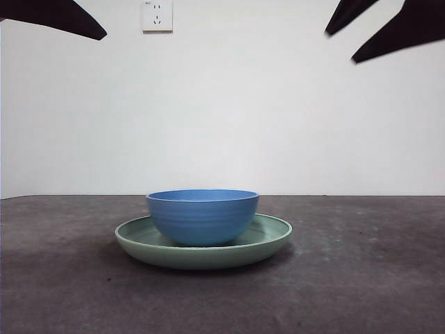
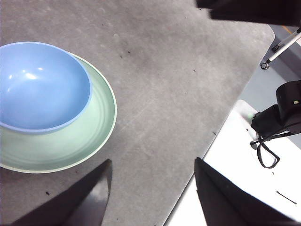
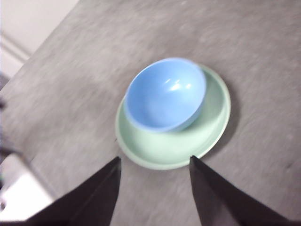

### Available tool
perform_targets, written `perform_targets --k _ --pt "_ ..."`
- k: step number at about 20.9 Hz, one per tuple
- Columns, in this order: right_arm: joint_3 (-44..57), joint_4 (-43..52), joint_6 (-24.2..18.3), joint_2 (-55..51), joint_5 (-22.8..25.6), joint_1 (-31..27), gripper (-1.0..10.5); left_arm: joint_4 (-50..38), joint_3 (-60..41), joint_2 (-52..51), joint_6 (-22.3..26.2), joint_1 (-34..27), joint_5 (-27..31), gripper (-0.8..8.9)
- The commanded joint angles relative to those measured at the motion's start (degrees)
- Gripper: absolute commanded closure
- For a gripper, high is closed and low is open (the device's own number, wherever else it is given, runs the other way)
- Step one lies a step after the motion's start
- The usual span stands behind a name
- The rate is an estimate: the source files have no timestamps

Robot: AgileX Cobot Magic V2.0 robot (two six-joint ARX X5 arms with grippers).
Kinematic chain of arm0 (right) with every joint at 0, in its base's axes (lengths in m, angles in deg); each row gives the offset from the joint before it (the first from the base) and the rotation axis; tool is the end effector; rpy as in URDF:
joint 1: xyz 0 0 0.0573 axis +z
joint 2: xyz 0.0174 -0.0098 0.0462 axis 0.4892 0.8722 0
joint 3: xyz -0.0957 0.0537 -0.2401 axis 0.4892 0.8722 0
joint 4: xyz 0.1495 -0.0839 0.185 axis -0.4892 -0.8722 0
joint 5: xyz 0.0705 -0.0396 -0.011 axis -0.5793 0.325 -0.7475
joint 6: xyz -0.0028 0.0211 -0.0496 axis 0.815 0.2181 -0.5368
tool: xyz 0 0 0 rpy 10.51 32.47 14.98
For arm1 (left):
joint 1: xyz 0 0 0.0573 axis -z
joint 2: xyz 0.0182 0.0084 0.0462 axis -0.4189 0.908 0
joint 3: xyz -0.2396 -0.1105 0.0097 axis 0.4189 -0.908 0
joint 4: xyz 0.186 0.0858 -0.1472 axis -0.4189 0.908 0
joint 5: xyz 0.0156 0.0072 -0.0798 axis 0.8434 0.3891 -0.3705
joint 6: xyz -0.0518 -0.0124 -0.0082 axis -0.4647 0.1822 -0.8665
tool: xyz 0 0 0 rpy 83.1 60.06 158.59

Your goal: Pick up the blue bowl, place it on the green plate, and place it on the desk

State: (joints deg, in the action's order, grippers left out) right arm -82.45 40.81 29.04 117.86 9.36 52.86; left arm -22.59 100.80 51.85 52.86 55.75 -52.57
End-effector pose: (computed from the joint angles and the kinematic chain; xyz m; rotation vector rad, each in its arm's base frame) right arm 0.1611 0.0844 0.3088 0.2058 0.7382 0.7768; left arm 0.1473 -0.1060 0.3152 -0.0326 0.7542 -1.0303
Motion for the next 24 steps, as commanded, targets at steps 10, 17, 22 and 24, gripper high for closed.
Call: perform_targets --k 10,17,22,24 --pt "-0.7 -15.7 -6.4 -5.0 -5.4 0.3 7.1 -0.3 0.5 0.3 1.1 0.4 -0.2 5.33" --pt "-0.7 -15.5 -6.6 -5.0 -5.5 0.3 7.1 -0.3 0.5 0.3 1.1 0.4 -0.2 5.33" --pt "-0.7 -15.5 -6.6 -5.0 -5.5 0.3 7.1 -0.3 0.5 0.3 1.1 0.4 -0.2 5.33" --pt "-0.7 -15.5 -6.6 -5.0 -5.4 0.3 7.1 -0.3 0.5 0.3 1.1 0.4 -0.2 5.34"
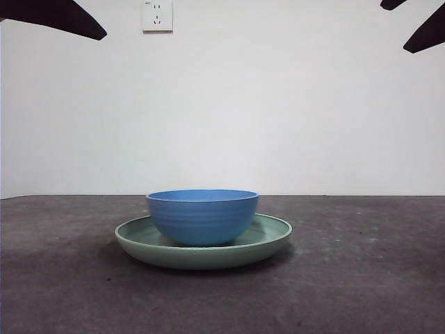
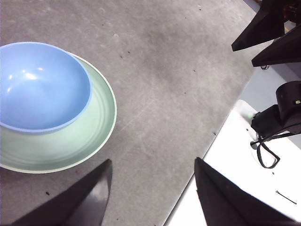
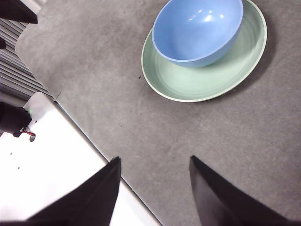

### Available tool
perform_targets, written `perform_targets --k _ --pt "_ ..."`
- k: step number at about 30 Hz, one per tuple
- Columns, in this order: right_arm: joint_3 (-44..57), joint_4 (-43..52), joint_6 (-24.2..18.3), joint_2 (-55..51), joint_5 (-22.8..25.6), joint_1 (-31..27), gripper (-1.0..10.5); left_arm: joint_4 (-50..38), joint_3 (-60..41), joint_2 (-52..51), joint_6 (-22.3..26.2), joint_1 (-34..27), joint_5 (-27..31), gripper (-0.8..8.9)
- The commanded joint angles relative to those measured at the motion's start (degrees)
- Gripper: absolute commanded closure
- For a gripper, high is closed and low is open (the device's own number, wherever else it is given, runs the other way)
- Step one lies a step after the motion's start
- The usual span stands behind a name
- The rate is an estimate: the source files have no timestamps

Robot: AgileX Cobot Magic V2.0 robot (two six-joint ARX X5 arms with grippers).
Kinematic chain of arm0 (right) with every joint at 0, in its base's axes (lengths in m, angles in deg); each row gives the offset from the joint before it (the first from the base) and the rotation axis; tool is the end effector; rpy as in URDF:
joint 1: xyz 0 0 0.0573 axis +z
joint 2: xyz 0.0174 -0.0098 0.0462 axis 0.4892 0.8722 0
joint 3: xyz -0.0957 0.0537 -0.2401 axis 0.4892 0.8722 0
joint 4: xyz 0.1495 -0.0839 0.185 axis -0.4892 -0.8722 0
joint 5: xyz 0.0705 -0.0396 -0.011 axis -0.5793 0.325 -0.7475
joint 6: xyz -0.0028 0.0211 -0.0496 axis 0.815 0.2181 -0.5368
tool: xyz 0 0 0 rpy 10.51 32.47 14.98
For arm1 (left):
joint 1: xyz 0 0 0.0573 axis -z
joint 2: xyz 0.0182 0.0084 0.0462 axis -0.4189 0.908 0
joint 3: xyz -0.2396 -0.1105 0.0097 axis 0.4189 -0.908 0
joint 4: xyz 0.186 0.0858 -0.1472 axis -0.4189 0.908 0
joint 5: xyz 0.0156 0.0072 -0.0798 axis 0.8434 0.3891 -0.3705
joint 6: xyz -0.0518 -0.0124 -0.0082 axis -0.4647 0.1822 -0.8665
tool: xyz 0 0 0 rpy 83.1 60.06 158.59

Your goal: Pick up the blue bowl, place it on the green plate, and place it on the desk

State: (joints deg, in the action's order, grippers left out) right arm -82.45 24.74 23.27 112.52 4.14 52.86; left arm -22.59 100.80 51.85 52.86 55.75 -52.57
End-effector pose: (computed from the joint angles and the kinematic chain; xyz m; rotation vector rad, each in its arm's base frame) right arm 0.1261 0.0716 0.3035 0.1552 0.8973 0.8663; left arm 0.1473 -0.1060 0.3152 -0.0326 0.7542 -1.0303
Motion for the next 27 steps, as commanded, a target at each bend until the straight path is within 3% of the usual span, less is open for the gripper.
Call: perform_targets --k 1,4,6,7,27 --pt "-0.7 0.5 -0.9 0.3 -0.2 0.3 7.1 -0.3 0.5 0.3 1.1 0.4 -0.2 5.38" --pt "-0.7 0.5 -1.1 0.3 -0.2 0.3 7.6 -0.3 0.5 0.3 1.1 0.4 -0.2 6.51" --pt "-0.7 0.5 -1.2 0.3 -0.2 0.3 8.9 -0.3 0.5 0.3 1.1 0.4 -0.2 7.99" --pt "-0.7 0.5 -1.8 0.3 -0.2 0.3 9.4 -0.3 0.5 0.3 1.1 0.4 -0.2 8.02" --pt "-0.7 1.2 -2.4 0.3 -0.1 0.3 9.4 -0.3 0.5 0.3 1.1 0.4 -0.2 8.04"
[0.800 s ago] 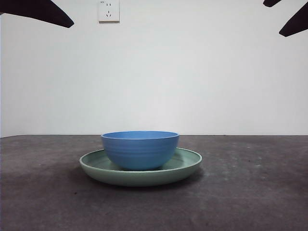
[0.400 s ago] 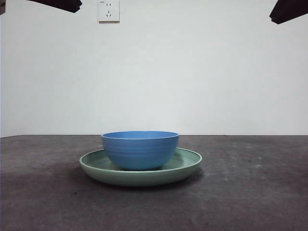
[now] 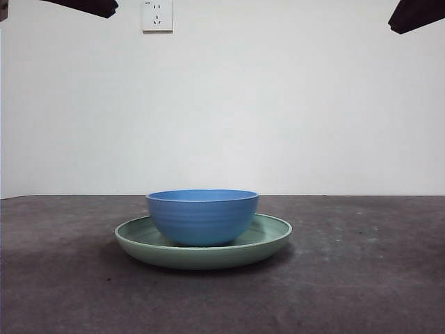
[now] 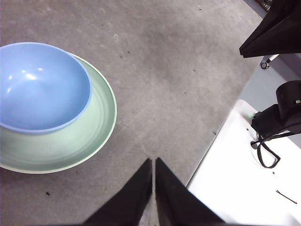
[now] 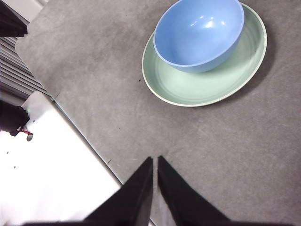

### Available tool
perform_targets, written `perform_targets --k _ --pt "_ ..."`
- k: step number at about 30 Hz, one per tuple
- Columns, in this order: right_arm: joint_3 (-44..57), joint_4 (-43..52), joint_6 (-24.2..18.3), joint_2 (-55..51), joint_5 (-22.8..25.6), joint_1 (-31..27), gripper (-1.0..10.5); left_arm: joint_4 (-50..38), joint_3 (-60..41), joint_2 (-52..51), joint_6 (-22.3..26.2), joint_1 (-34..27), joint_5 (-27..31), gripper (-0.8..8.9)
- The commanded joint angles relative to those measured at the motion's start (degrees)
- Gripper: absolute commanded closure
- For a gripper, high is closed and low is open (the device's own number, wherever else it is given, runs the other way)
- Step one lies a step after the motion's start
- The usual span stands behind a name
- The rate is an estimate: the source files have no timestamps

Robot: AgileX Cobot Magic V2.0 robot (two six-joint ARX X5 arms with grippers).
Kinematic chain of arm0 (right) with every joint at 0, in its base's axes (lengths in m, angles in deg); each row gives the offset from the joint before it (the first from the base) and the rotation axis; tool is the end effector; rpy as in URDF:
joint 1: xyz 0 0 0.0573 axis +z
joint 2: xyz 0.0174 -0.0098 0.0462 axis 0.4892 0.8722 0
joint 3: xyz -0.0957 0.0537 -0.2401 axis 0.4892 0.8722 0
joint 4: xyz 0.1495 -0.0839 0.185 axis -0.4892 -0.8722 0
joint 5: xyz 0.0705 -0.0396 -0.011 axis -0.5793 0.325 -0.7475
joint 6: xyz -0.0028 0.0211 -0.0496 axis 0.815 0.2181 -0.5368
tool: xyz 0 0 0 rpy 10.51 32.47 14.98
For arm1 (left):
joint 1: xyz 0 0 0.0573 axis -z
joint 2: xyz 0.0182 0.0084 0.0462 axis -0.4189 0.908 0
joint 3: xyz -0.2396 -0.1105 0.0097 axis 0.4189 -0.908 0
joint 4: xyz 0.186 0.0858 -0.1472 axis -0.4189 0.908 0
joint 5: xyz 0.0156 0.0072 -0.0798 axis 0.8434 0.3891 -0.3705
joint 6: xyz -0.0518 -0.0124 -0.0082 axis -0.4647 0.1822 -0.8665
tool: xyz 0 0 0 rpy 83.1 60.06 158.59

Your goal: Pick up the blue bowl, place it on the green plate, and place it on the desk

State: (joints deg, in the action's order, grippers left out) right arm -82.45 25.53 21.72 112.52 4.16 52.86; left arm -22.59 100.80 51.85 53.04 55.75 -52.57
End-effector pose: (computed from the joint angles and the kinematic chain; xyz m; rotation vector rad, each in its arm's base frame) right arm 0.1270 0.0720 0.3044 0.1307 0.8710 0.8802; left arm 0.1473 -0.1060 0.3152 -0.0299 0.7526 -1.0315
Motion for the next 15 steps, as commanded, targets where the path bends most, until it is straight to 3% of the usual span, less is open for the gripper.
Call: perform_targets --k 1,9,11,15 --pt "-0.7 0.4 -0.8 0.3 -0.1 0.3 9.4 -0.3 0.5 0.3 0.9 0.4 -0.2 8.04" --pt "-0.7 0.4 -0.8 0.3 -0.1 0.3 9.4 -0.3 0.5 -0.2 1.0 0.4 -0.2 8.04" --pt "-0.7 0.4 -0.8 0.3 -0.1 0.3 9.4 -0.9 0.5 -1.6 3.9 -0.2 -0.1 8.04" --pt "-0.7 0.4 -0.8 0.3 -0.1 0.3 9.4 -7.8 0.5 -6.2 4.5 -4.9 3.7 8.04"
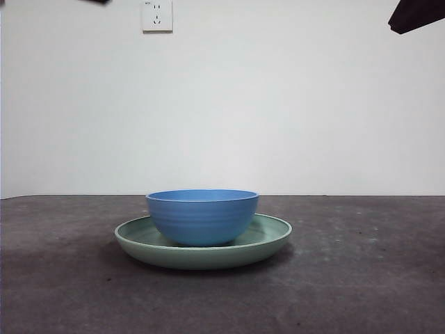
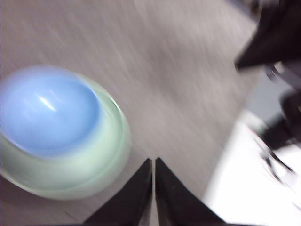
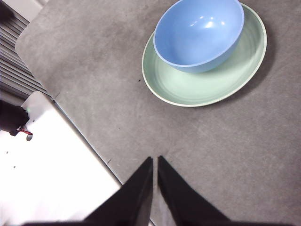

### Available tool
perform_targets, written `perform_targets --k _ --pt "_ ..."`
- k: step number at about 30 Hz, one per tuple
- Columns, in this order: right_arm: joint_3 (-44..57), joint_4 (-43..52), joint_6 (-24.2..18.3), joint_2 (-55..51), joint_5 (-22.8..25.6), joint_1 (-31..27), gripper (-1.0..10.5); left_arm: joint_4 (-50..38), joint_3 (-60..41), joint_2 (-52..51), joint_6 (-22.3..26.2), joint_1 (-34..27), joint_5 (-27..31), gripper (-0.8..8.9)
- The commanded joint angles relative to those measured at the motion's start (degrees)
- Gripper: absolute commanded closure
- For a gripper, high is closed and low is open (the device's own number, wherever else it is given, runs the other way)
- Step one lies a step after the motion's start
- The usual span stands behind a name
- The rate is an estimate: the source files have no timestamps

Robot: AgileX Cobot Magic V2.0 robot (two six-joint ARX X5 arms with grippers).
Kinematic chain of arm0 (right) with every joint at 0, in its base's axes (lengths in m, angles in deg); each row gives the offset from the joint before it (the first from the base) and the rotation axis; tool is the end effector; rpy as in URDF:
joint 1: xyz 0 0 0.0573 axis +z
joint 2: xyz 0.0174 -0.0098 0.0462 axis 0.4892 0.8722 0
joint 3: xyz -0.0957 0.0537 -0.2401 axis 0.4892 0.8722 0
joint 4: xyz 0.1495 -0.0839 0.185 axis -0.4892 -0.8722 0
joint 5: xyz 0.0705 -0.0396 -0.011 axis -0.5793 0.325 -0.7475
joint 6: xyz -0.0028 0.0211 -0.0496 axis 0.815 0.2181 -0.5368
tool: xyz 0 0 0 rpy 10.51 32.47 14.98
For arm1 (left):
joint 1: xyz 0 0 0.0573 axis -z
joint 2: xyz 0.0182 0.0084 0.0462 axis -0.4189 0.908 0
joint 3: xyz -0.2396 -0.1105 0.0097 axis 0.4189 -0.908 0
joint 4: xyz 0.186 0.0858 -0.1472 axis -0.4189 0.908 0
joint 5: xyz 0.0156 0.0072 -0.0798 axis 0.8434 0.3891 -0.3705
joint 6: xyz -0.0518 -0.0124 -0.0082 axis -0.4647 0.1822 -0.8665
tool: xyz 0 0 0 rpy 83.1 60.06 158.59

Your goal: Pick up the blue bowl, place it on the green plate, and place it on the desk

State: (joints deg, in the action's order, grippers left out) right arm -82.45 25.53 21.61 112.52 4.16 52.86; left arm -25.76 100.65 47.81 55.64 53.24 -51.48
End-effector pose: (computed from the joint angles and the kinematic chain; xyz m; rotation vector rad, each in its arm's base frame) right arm 0.1270 0.0720 0.3044 0.1291 0.8702 0.8810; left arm 0.1414 -0.0932 0.3292 0.0026 0.5969 -1.0016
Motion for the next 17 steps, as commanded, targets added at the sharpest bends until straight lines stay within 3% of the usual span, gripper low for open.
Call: perform_targets --k 1,6,9,13,17 --pt "-0.7 0.4 -0.7 0.3 -0.1 0.3 9.4 -6.8 0.6 -3.6 2.2 -4.3 4.2 8.04" --pt "-0.7 0.4 -0.7 0.3 -0.1 0.3 9.4 -17.1 -1.7 -10.9 4.4 -14.3 9.3 8.04" --pt "-0.7 0.4 -0.7 0.3 -0.1 0.3 9.4 -23.3 -5.8 -16.2 4.7 -19.1 15.9 8.04" --pt "-0.7 0.4 -0.7 0.3 -0.1 0.3 9.4 -30.2 -13.5 -23.7 4.7 -23.3 24.4 8.04" --pt "-0.7 0.4 -0.7 0.3 -0.1 0.3 9.4 -33.0 -21.3 -29.9 4.8 -25.4 28.9 8.04"
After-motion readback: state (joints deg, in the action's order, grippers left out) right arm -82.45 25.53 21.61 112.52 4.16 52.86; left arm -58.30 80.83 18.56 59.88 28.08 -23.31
